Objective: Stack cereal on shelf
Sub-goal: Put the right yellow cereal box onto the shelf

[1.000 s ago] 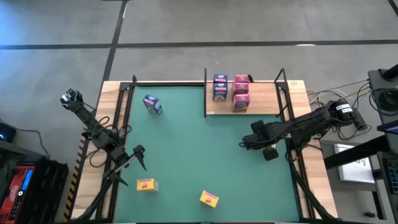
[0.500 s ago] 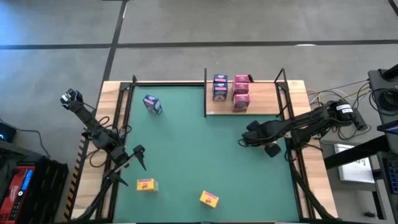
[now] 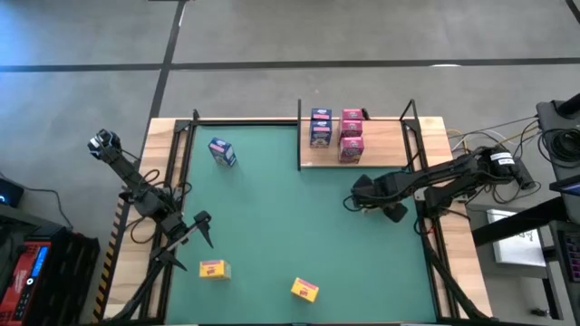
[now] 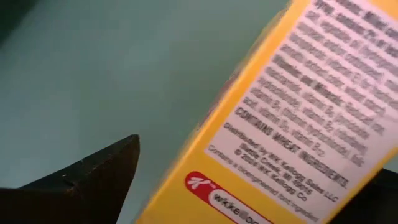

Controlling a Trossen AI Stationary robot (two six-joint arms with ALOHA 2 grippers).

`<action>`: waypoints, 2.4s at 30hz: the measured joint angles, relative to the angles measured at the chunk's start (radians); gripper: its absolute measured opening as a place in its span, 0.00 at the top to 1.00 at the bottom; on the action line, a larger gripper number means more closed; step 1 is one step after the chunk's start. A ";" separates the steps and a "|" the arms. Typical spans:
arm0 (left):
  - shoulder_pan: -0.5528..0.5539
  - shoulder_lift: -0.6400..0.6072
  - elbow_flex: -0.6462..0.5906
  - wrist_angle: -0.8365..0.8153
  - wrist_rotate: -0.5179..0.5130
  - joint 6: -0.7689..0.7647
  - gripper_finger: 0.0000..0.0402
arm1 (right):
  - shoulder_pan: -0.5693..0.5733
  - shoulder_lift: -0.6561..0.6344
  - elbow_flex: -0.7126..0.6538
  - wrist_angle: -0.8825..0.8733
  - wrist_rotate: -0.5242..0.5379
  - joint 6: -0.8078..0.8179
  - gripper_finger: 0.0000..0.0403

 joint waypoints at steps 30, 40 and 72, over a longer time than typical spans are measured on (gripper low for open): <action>0.000 0.001 0.000 0.000 0.000 0.000 0.01 | 0.051 0.072 0.000 0.410 -0.372 -0.383 0.51; 0.000 0.003 0.000 0.001 0.000 0.000 0.01 | 0.051 0.092 0.070 0.332 -0.342 -0.391 0.45; 0.000 0.006 0.000 0.002 0.000 0.000 0.01 | 0.017 0.186 0.161 0.128 -0.012 -0.418 0.38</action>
